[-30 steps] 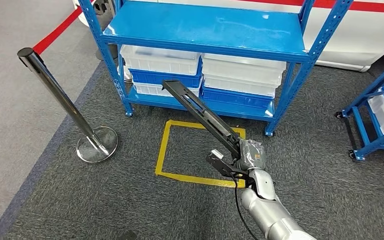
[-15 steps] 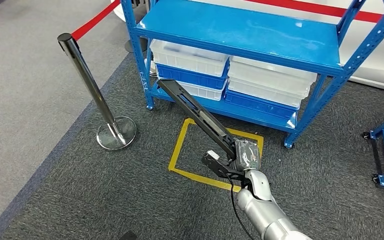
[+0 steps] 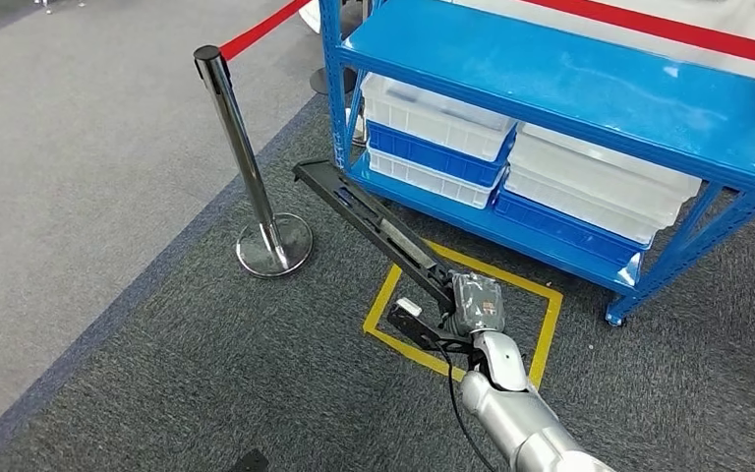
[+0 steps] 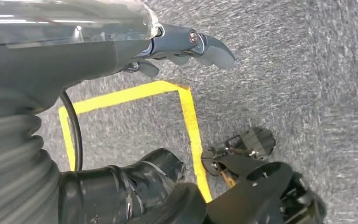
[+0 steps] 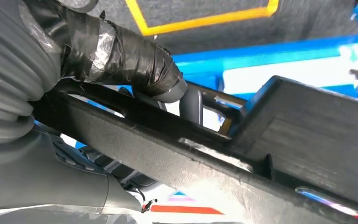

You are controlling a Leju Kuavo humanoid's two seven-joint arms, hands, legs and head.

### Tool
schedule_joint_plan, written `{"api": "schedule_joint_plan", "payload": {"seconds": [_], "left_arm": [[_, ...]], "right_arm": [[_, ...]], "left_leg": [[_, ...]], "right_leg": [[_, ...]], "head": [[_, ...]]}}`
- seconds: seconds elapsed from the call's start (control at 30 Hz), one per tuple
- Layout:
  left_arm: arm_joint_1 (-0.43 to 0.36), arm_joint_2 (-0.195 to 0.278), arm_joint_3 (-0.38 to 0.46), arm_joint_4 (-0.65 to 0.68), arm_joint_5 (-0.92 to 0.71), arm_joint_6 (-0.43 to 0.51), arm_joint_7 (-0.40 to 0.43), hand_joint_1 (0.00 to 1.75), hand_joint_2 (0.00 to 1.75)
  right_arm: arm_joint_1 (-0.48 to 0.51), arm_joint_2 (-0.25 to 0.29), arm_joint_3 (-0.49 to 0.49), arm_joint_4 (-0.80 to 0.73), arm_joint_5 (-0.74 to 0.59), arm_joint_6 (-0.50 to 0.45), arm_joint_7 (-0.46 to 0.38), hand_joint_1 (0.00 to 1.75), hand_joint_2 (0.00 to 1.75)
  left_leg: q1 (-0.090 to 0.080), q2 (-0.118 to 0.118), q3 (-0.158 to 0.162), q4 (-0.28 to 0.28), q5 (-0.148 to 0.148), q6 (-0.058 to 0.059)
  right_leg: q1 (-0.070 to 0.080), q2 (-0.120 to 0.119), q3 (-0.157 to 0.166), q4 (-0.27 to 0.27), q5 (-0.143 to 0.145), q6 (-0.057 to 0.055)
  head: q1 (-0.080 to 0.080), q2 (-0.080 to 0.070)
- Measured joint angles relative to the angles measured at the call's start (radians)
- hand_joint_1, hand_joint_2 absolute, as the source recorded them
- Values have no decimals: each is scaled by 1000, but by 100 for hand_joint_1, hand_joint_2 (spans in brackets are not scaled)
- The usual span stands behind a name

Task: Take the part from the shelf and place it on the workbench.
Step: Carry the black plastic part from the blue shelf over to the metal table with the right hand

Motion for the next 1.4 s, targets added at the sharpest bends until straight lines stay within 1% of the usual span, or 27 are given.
{"api": "schedule_joint_plan", "payload": {"seconds": [0.03, 0.07, 0.13, 0.2, 0.27, 0.3, 0.33, 0.4, 0.47, 0.53, 0.57, 0.6, 0.67, 0.73, 0.77, 0.8, 0.83, 0.87, 0.93, 1.0, 1.07, 1.13, 1.2, 1.27, 1.3, 1.33, 1.4], "left_arm": [[2, 1, 0, 0, 0, 0, 0, 0, 175], [5, 1, 0, 0, 0, 0, 0, 0, 175], [6, 3, 0, 0, 0, 0, 1, 0, 175], [2, 3, 0, 0, 0, 0, 1, 0, 175], [1, 2, 0, 0, 0, 0, 1, 0, 175], [2, 2, 0, 0, 0, 0, 1, 0, 175], [4, 3, 0, 0, 0, 0, 1, 0, 175], [3, 3, 0, 0, 0, 0, 1, 0, 175], [1, 4, 0, 0, 0, 0, 1, 0, 175], [2, 4, 0, 0, 0, 0, 1, 0, 175], [4, 4, 0, 0, 0, 0, 1, 0, 175], [4, 4, 0, 0, 0, 0, 1, 0, 175], [1, 3, 0, 0, 0, 0, 2, 0, 175], [-2, 3, 0, 0, -1, 0, 2, 0, 175], [-1, 3, 0, 0, -1, 0, 2, 0, 175], [0, 2, 0, 0, -2, 0, 2, 0, 175], [1, 2, 0, 0, -2, 0, 2, 0, 175], [1, 2, 0, 0, -2, 0, 3, 0, 175], [0, 1, 0, 0, -3, 0, 3, 0, 175], [-1, 0, 0, 0, -3, 0, 3, 0, 175], [2, 1, 0, 0, -3, 0, 3, 0, 175], [4, 1, 0, 0, -3, 0, 3, 0, 175], [1, 2, 1, 0, -3, 0, 3, 0, 175], [-2, 2, 0, 0, -3, 0, 3, 0, 175], [-1, 2, 0, 0, -3, 0, 3, 0, 175], [-1, 2, 0, 0, -3, 0, 3, 0, 175], [-1, 3, 0, 0, -3, 0, 3, 0, 175]], "right_arm": [[0, 1, 3, -1, 0, 0, 1, 175, 175], [-1, 3, 5, -2, -1, 0, 2, 175, 175], [-3, 7, 7, -5, -2, 0, 1, 175, 175], [-3, 9, 9, -7, -3, 0, 0, 175, 175], [-1, 9, 10, -7, -3, 0, 0, 175, 175], [0, 9, 10, -7, -3, 0, 0, 175, 175], [0, 9, 11, -7, -3, 0, 0, 175, 175], [-1, 10, 13, -8, -3, 0, -1, 175, 175], [-4, 11, 16, -10, -3, 0, -1, 175, 175], [-5, 13, 19, -10, -3, 0, -1, 175, 175], [-5, 14, 20, -11, -4, 0, -1, 175, 175], [-5, 15, 20, -13, -5, 0, -1, 175, 175], [-5, 16, 20, -15, -9, 0, -3, 175, 175], [-2, 15, 20, -15, -12, 0, -3, 175, 175], [1, 15, 20, -14, -13, 0, -2, 175, 175], [3, 14, 20, -14, -13, 0, -2, 175, 175], [5, 14, 21, -14, -13, 0, -2, 175, 175], [5, 14, 21, -14, -14, 0, -2, 175, 175], [2, 14, 22, -15, -14, 0, -2, 175, 175], [1, 14, 25, -15, -14, 0, -2, 175, 175], [1, 14, 29, -16, -15, 0, -2, 175, 175], [-1, 17, 32, -18, -15, 0, -2, 175, 175], [-1, 18, 33, -20, -16, 0, -2, 175, 175], [0, 18, 34, -21, -16, 0, -2, 175, 175], [1, 18, 35, -21, -16, 0, -3, 175, 175], [2, 19, 37, -21, -17, 0, -4, 175, 175], [2, 19, 40, -24, -22, -1, -5, 175, 175]], "left_leg": [[2, -11, -4, -2, 3, -7], [1, -5, -7, 2, 1, -12], [-3, 50, -35, 59, -33, -19], [-3, 109, -97, 187, -93, -25], [1, 124, -141, 275, -117, -30], [2, 127, -135, 265, -101, -30], [3, 132, -108, 213, -70, -30], [-2, 165, -31, 69, -16, -22], [-10, 185, 5, -2, 0, -10], [-13, 170, 4, -6, 2, 1], [-11, 161, 5, -10, 4, 7], [-9, 152, 7, -15, 8, 14], [-4, 132, 10, -23, 14, 25], [-5, 110, 8, -23, 16, 29], [-6, 97, 7, -22, 16, 29], [-7, 83, 7, -21, 16, 30], [-7, 69, 7, -18, 16, 29], [-7, 55, 6, -14, 15, 28], [-6, 32, 1, -7, 14, 22], [-2, 11, -8, -6, 17, 10], [1, -4, -15, -9, 22, -3], [-2, 38, -31, 22, 2, -13], [-4, 102, -83, 132, -58, -21], [-1, 123, -142, 255, -106, -27], [1, 125, -151, 273, -105, -29], [1, 128, -138, 251, -85, -29], [-2, 154, -63, 115, -24, -24]], "right_leg": [[-1, -13, 1, -3, 1, -3], [-2, -26, 4, -9, 4, -9], [-5, -54, 11, -20, 9, -23], [0, -86, 14, -21, 8, -31], [4, -117, 15, -20, 5, -33], [5, -131, 15, -20, 4, -32], [5, -143, 17, -19, 1, -31], [8, -165, 22, -18, -4, -24], [13, -182, 25, -19, -7, -16], [15, -196, 29, -22, -7, -6], [13, -196, 31, -21, -11, 0], [11, -181, 28, -9, -23, 6], [6, -129, -8, 75, -77, 12], [6, -96, -72, 208, -136, 13], [6, -91, -94, 252, -146, 13], [6, -89, -101, 258, -134, 12], [6, -86, -87, 222, -103, 9], [6, -74, -58, 154, -61, 5], [4, -26, -4, 29, -8, -1], [5, -3, 10, -10, -4, -4], [5, -25, 15, -18, 2, -10], [1, -50, 24, -31, 8, -23], [3, -78, 29, -37, 10, -31], [6, -108, 29, -35, 7, -33], [6, -122, 29, -35, 5, -33], [7, -135, 30, -33, 3, -31], [8, -159, 35, -31, -5, -26]], "head": [[0, 0], [0, 0], [-5, 0], [-10, 0], [-10, 0], [-10, 0], [-10, 0], [-10, 0], [-10, 0], [-10, 0], [-9, 0], [-9, 0], [-8, 0], [-8, 0], [-8, 0], [-8, 0], [-8, 0], [-8, 0], [-8, 0], [-8, 0], [-8, 0], [-10, 0], [-12, 0], [-12, 0], [-13, 0], [-13, 0], [-13, 0]]}}
